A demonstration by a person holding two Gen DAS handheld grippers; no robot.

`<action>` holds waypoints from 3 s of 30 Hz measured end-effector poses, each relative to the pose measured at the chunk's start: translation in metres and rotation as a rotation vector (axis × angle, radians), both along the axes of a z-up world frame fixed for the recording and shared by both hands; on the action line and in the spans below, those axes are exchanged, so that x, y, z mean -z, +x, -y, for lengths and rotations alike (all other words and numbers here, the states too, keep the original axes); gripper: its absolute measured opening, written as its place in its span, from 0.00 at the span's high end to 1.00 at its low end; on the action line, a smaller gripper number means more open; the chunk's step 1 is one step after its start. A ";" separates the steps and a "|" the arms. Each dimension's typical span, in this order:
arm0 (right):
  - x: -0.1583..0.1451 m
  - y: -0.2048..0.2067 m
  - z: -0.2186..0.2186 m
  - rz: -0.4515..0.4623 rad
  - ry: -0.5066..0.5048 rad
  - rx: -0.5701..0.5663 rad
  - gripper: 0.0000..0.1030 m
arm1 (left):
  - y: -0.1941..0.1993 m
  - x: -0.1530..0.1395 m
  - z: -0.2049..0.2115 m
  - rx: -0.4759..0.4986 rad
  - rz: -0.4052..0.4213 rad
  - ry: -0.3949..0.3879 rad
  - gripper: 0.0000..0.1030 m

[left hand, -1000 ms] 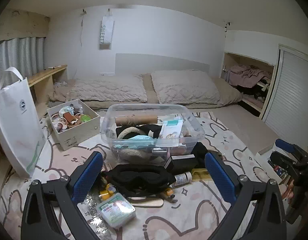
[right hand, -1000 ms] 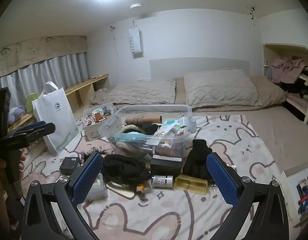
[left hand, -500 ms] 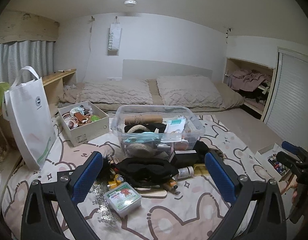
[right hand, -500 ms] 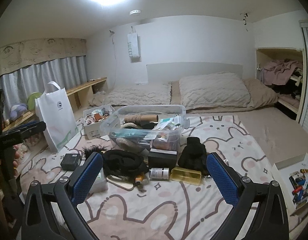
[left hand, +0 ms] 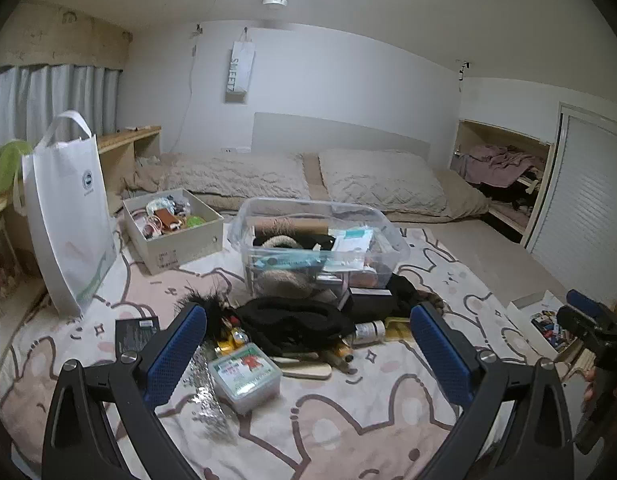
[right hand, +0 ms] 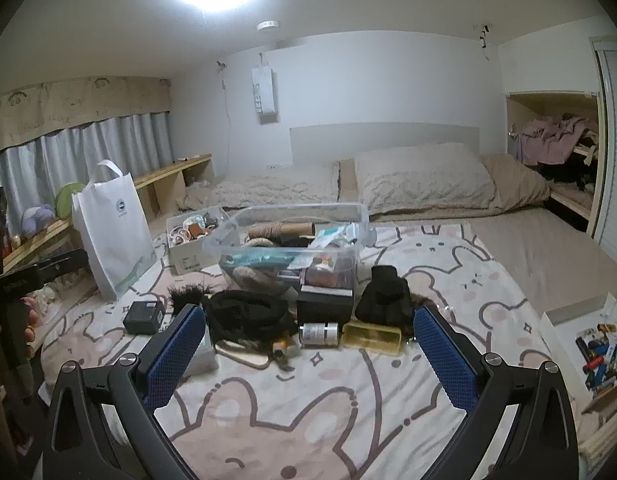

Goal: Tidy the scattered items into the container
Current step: 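Withdraw both tools from the container back over the bed, then reach the right tool down to the yellow plastic case and grasp its rim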

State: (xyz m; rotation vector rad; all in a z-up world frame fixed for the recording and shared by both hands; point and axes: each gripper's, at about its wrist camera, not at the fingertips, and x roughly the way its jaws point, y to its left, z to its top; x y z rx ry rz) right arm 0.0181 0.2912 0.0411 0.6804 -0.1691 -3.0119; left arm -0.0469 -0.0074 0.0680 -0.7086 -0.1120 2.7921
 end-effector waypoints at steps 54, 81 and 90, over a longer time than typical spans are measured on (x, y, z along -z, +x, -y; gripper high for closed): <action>0.196 -0.108 -0.019 0.361 -0.045 0.052 0.00 | -0.078 0.224 -0.096 0.006 0.279 -0.064 0.00; 0.246 -0.231 -0.103 0.441 0.079 0.227 0.29 | -0.134 0.256 -0.129 0.068 0.340 0.029 0.02; 0.276 -0.246 -0.115 0.439 0.022 0.215 0.73 | -0.158 0.264 -0.131 0.072 0.385 0.057 0.21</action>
